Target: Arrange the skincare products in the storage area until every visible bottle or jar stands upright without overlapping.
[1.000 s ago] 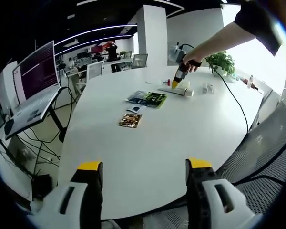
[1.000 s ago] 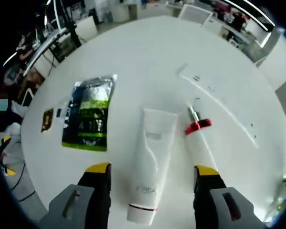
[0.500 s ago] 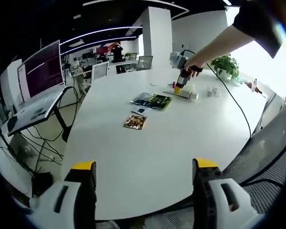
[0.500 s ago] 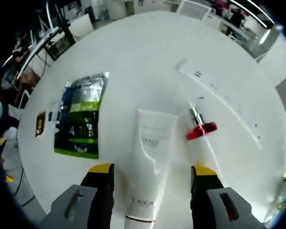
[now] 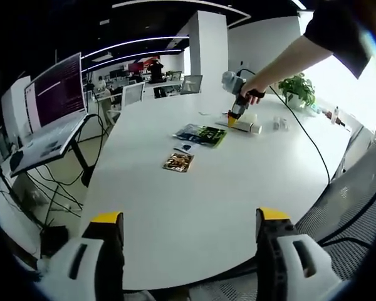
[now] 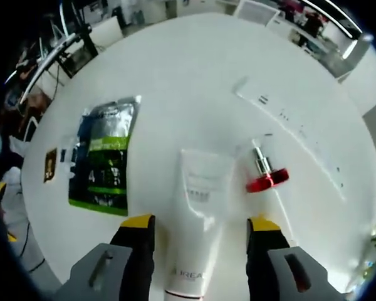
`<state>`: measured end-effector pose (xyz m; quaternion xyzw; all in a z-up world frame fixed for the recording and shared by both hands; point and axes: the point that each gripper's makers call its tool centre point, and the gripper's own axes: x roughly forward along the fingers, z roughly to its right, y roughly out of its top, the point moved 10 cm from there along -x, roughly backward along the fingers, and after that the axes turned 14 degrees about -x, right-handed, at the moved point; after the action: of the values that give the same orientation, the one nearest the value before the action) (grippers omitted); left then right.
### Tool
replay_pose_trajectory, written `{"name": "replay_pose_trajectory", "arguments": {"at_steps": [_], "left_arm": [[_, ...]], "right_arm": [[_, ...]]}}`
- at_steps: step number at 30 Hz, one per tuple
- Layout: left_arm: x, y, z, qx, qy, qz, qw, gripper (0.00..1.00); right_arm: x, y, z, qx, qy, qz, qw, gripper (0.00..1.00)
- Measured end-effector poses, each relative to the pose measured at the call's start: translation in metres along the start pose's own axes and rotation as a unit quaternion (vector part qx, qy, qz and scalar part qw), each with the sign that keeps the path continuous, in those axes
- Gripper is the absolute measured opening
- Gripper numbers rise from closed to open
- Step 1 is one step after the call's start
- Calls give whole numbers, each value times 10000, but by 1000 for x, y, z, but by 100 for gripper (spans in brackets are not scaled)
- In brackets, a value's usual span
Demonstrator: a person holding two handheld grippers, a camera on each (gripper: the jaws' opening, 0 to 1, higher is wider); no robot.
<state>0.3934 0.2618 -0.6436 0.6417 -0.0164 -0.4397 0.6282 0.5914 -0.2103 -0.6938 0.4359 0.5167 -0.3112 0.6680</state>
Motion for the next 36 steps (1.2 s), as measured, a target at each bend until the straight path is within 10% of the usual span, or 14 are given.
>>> {"name": "replay_pose_trajectory", "arguments": {"at_steps": [36], "left_arm": [[0,0,-2,-46,18,4,10000,80]], "right_arm": [[5,-3,8,383,-81,41,9992,26]]}}
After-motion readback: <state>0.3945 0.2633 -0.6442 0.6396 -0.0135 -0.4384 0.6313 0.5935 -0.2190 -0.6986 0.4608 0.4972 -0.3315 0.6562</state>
